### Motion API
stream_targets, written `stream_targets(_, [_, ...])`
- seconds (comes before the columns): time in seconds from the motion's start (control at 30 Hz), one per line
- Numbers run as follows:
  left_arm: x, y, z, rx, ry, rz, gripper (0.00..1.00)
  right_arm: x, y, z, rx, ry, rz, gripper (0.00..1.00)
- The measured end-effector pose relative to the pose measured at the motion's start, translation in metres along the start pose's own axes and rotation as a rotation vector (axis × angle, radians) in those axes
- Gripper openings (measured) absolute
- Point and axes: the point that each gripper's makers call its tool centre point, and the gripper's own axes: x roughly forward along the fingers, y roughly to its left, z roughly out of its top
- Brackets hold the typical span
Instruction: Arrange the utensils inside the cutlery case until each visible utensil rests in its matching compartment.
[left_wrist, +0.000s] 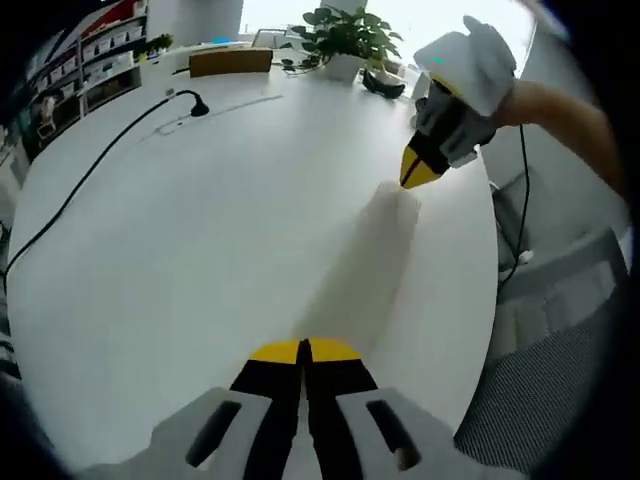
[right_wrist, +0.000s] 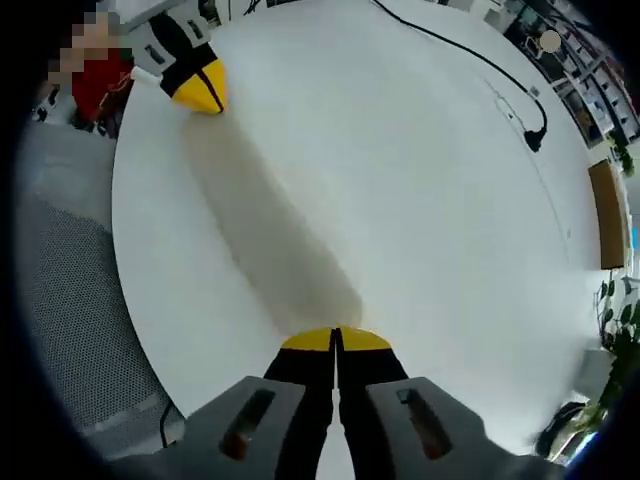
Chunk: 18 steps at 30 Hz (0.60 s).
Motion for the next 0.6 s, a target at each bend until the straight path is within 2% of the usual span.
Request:
stream_targets(0.1, [-0.004,-0.002,-0.006,0.023,0.031,0.002,0.0,0.007,-0.002,0.0,-0.042,0.04,-0.001,0.0])
stream_targets(0.23, [0.0,-0.012,-0.01,-0.005,0.067,-0.032,0.0,0.015,0.001,-0.007,-0.073,0.107,-0.006,0.0])
stream_targets(0.27, [0.002,-0.008,-0.013,0.053,0.09,0.004,0.0,0.012,0.002,-0.005,-0.076,0.107,-0.003,0.0])
stream_targets(0.3, [0.004,-0.011,-0.002,0.079,0.038,-0.002,0.0,0.012,0.0,-0.004,-0.05,0.11,-0.01,0.0])
stream_targets(0.33, [0.003,-0.011,-0.006,0.048,0.075,0.004,0.0,0.012,0.0,-0.006,-0.048,0.116,-0.009,0.0])
stream_targets(0.4, [0.002,-0.011,-0.006,0.038,0.084,-0.001,0.0,0.012,0.001,-0.007,-0.077,0.128,-0.019,0.0])
stream_targets(0.43, [0.004,-0.012,-0.004,0.045,0.079,-0.018,0.0,0.012,0.001,-0.007,-0.068,0.127,-0.02,0.0])
stream_targets(0.5, [0.004,-0.012,-0.004,0.014,0.096,-0.02,0.0,0.012,0.0,-0.008,0.03,0.15,-0.018,0.0])
stream_targets(0.53, [0.004,-0.014,-0.004,0.03,0.104,-0.019,0.0,0.012,-0.001,-0.007,0.014,0.151,-0.015,0.0])
stream_targets(0.6, [0.005,-0.012,-0.001,0.128,0.1,0.02,0.0,0.012,0.0,-0.007,-0.02,0.162,-0.011,0.0])
